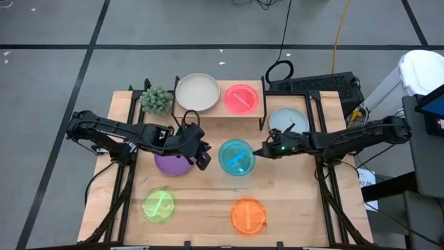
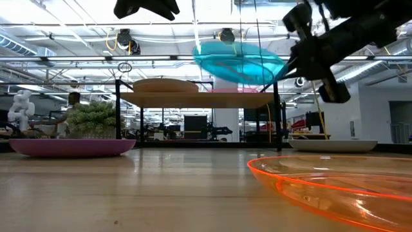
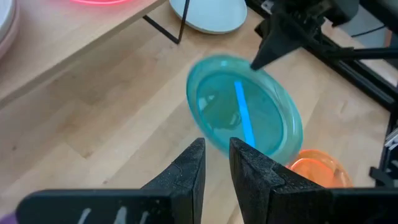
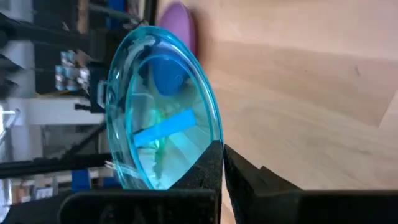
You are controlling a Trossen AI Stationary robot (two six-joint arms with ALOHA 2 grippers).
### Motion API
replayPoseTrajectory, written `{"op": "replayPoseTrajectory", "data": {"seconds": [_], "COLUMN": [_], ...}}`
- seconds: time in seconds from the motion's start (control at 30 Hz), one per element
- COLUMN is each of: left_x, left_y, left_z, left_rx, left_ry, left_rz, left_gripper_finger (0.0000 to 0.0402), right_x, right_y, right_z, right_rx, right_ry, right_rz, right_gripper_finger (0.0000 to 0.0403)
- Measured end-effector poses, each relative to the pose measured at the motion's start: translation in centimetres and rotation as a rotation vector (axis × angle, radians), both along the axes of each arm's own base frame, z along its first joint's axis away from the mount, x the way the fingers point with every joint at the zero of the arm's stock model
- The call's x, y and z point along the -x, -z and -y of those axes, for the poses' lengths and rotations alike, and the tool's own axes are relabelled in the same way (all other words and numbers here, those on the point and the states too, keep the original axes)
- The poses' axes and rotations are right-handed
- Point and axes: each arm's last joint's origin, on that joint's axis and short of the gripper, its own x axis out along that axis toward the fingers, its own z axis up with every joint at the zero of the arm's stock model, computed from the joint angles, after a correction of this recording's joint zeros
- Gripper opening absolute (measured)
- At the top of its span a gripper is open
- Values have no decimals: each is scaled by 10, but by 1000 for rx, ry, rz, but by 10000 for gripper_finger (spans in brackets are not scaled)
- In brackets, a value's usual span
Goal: Place and stack plates onto a shelf
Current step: Stack the small blue plate on top of the small pink plate on the shelf
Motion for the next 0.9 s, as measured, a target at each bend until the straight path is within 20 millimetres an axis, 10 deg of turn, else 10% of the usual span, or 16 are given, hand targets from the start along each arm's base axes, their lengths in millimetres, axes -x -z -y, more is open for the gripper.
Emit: {"op": "replayPoseTrajectory", "data": {"seconds": [0.9], "left_x": [13], "left_y": [2], "left_z": [34], "left_rx": [-17], "left_ry": [-14], "left_rz": [-6], "left_gripper_finger": [76], "right_x": [47], "right_y": [-103], "right_z": [19], "right_rx": [158], "right_ry": [225], "right_rz": [51], "right_gripper_finger": [0]}}
